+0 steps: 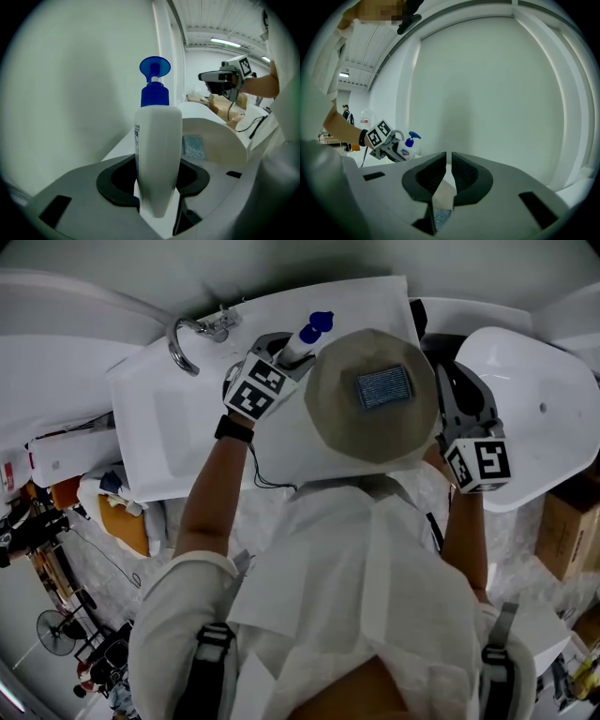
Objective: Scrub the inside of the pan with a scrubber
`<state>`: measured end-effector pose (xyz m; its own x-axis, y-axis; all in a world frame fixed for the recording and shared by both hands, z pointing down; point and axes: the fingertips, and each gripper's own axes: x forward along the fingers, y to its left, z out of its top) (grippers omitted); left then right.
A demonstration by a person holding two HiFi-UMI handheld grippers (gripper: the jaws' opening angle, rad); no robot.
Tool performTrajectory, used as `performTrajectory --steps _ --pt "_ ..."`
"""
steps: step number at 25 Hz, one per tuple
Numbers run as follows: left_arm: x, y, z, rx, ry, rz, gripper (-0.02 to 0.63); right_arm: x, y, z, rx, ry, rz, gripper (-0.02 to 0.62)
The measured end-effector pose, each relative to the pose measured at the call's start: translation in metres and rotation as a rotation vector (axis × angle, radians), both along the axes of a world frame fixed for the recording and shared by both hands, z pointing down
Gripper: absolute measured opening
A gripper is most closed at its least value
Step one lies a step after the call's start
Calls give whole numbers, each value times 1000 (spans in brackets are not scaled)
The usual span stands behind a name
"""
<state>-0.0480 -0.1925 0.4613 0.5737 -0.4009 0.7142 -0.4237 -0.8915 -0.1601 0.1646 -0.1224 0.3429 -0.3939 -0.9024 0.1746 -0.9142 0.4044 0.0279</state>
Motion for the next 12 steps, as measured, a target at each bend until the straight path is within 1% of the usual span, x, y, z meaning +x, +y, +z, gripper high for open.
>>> performTrajectory --steps 5,10,12 --pt "-18 -56 21 56 101 -136 205 -17 -15 1 -3 14 -8 18" --pt "-29 -108 40 128 227 -262 205 -26 -22 6 -18 42 -4 18" --pt "-35 -126 45 162 256 -304 206 -27 -23 9 -29 55 4 18"
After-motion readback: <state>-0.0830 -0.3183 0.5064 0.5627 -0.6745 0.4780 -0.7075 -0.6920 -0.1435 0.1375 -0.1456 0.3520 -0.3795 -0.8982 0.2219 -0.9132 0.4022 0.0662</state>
